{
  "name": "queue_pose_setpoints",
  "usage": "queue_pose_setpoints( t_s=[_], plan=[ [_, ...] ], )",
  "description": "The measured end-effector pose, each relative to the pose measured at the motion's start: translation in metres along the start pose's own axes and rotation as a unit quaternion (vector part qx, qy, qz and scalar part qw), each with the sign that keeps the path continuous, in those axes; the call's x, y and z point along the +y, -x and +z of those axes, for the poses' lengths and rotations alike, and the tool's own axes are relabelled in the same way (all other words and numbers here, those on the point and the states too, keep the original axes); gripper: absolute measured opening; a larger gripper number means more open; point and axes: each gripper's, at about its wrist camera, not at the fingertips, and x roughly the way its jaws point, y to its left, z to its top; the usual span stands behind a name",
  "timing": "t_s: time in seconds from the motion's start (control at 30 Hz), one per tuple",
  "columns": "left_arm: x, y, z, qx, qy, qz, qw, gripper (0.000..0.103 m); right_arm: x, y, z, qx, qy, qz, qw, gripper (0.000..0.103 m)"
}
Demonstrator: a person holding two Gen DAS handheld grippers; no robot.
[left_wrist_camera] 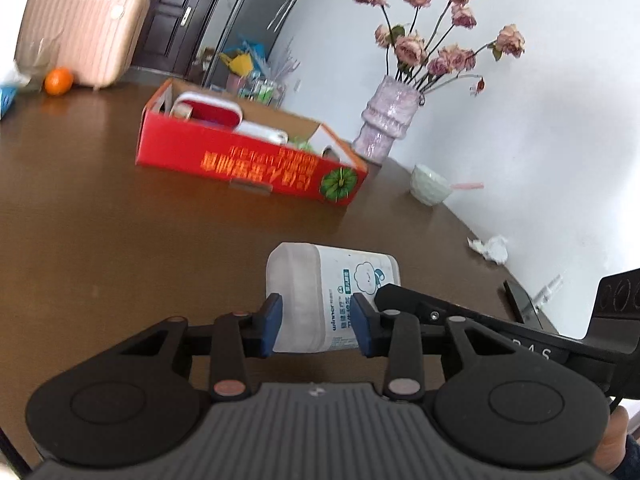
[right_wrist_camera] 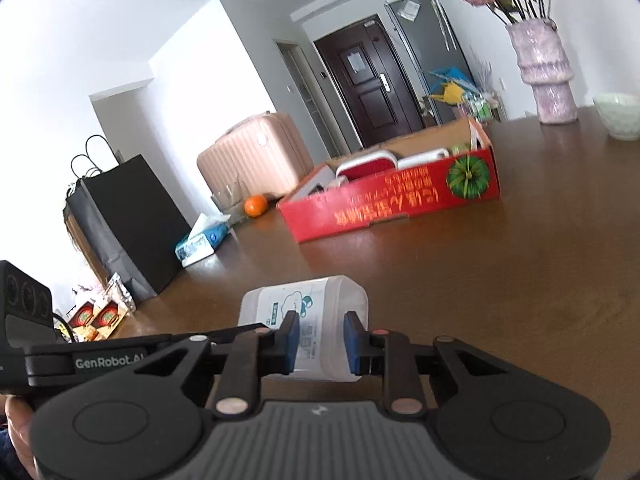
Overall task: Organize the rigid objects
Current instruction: 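Carry the container into the red box with both grippers and release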
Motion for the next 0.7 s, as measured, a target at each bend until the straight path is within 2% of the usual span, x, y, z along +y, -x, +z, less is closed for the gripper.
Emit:
queue_pose_setpoints(
  t_s=[0.17,0.4,0.53,0.7],
  plan=[
    [0.002,-0.028,0.054,-0.031,-0.02,-0.003,0.9993,0.037,-0.007,-0.024,0.051,-0.019,0.016,0.001,1.0,0.023],
    [0.018,-0.093,0.147,-0.052,-0.02,0.006,0.9984,0.037,-0.021,-0.092,0.149,-0.031,0.042,-0.018,0.998,0.023],
    [0.038,-0.142,0.183,-0.029,-0.006,0.019,0.9994,0.037,-0.043,-0.146,0.189,-0.008,0.024,-0.019,0.999,0.023],
    [0.068,-0.204,0.198,0.016,0.006,0.034,0.9993,0.037,-0.078,-0.214,0.212,0.032,-0.01,-0.036,0.999,0.023]
  ],
)
